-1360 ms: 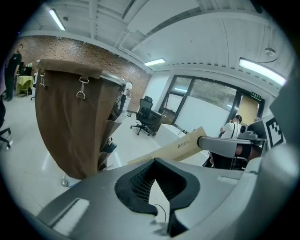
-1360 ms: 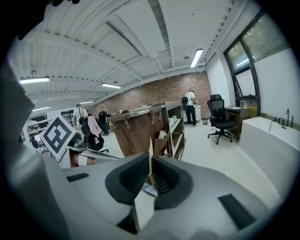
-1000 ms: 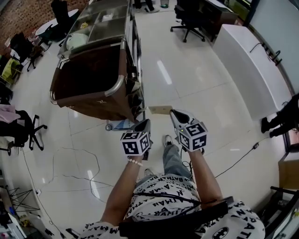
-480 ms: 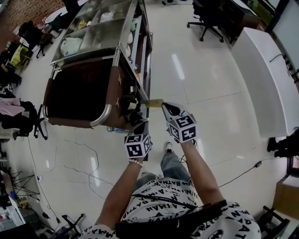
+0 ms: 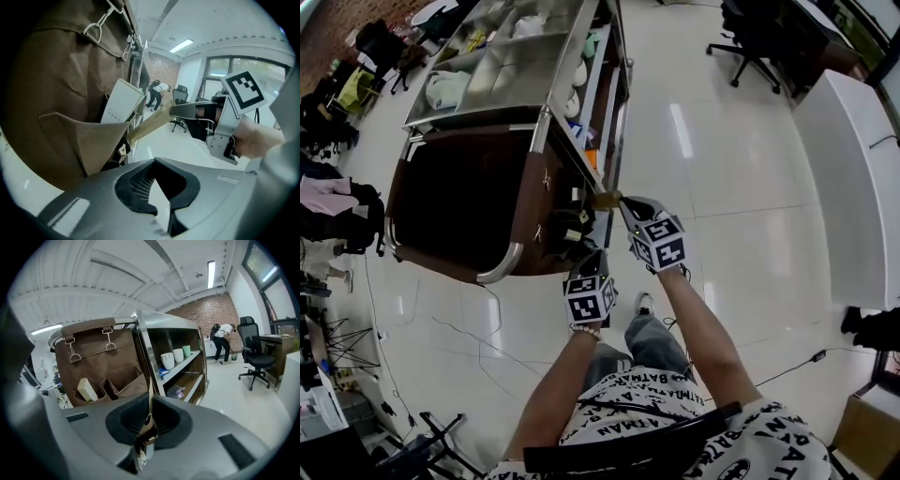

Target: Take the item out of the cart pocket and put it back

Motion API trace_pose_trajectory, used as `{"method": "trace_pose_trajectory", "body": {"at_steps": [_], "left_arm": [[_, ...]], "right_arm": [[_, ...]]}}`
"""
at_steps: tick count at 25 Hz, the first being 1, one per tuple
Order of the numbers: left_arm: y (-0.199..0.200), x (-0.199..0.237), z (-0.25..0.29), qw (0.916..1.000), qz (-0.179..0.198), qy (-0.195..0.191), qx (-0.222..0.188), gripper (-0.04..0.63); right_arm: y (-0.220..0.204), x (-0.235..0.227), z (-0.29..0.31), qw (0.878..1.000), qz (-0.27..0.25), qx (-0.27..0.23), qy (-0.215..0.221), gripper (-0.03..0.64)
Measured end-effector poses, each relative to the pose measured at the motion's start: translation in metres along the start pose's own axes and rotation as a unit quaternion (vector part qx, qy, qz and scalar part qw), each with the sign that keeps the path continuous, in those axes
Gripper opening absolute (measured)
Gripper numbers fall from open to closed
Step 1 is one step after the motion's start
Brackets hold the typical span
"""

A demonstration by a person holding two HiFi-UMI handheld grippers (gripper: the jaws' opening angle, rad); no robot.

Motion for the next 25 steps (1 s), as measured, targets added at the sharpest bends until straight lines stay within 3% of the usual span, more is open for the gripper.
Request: {"method": "trace_pose_trajectory", "body": {"at_steps": [4,9,16,21,25], "left_arm": [[-0.016,0.007,0.017,0.9998,-0.008,0.010,0.012,0.003],[-0.027,0.016,0.027,0.9996,-0.020,0.019,0.010,0.003],[-0.038,0.029,0.025,0.9994,-0.016,0.030,0.007,0.003],[-0.046,0.037,0.023,0.9995,-0.006,0.029,0.010,0.003],[-0.047,0.048,0.013,0.9996,-0.009,0.025,0.001,0.003]], "right_arm": [[-0.013,-0.007,0.038,1.000,-0.018,0.017,0.013,0.023],[-0.045,-0.005,0.077,0.995,-0.060,0.076,0.037,0.023],[-0.082,0.005,0.129,0.987,-0.074,0.126,0.064,0.025],[-0.091,0.006,0.147,0.986,-0.073,0.134,0.060,0.029],[-0.085,0.010,0.141,0.989,-0.081,0.119,0.033,0.054]]}}
Point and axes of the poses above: the fingertips, and each gripper's own axes: z forward along the fingers, x to its left, y out of its top, the point moved 8 cm from there along -z, backward along the fingers, and after that the axes turned 3 degrees about y, right-handed, at the moved point
